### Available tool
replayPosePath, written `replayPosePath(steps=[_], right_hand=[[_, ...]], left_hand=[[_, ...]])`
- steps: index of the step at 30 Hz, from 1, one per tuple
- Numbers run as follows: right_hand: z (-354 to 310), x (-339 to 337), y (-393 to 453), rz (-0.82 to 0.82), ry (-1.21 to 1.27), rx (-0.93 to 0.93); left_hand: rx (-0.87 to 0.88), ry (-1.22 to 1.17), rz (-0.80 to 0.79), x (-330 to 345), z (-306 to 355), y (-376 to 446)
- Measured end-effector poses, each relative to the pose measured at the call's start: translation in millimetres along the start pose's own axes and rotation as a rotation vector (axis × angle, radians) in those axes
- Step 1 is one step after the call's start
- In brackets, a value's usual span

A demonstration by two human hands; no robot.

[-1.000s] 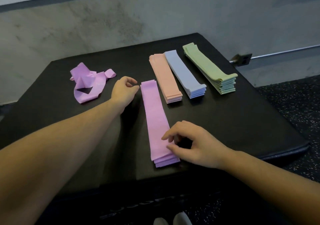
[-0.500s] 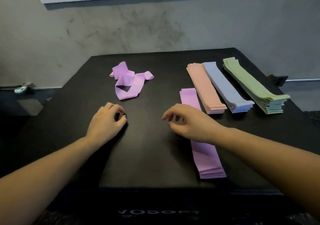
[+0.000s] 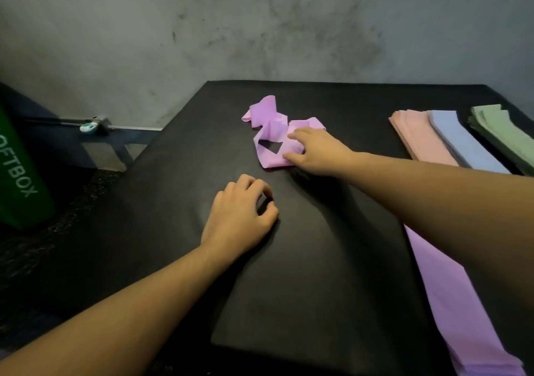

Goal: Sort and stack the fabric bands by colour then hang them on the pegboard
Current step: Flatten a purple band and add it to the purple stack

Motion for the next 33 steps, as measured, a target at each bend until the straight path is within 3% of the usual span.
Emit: replayPosePath(steps=[3, 7, 13, 20, 23, 27, 33], right_hand=[[4.3, 16.3, 10.5, -0.001, -0.076, 0.059], [6.3, 19.3, 0.7, 0.115, 0.148, 0.062], [-2.9, 2.2, -36.7, 0.098, 0.357, 0.010], [-21.8, -27.2, -105.7, 0.000, 0.547, -0.083], [-24.3, -40.5, -136.0, -0.024, 0.596, -0.058], [-29.3, -57.2, -173.2, -0.073, 0.715, -0.050], [-34.1, -90.5, -218.1, 0.012, 0.887, -0.072]], left_hand=[[0.003, -0.004, 0.014, 2.0, -2.4, 0.7], [0.017, -0.007, 0.004, 0.6, -2.4, 1.0], [0.027, -0.034, 0.007, -2.6, 0.7, -1.9], [-0.070, -0.445, 0.081, -14.7, 3.8, -12.9], [-0.126, -0.624, 0.031, -23.0, 15.0, -19.8], [-0.038, -0.613, -0.050, -31.9, 44.2, -32.7], [0.023, -0.854, -0.050, -62.2, 99.8, -55.5]])
Point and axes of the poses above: each hand's wrist, its own y-axis towards the middle knuckle, its own x-axis out of the palm, z = x × y, the point moved 4 cm from there along y, towards the middle knuckle, and after that the axes turned 3 degrees about x, right-handed, at the moved point
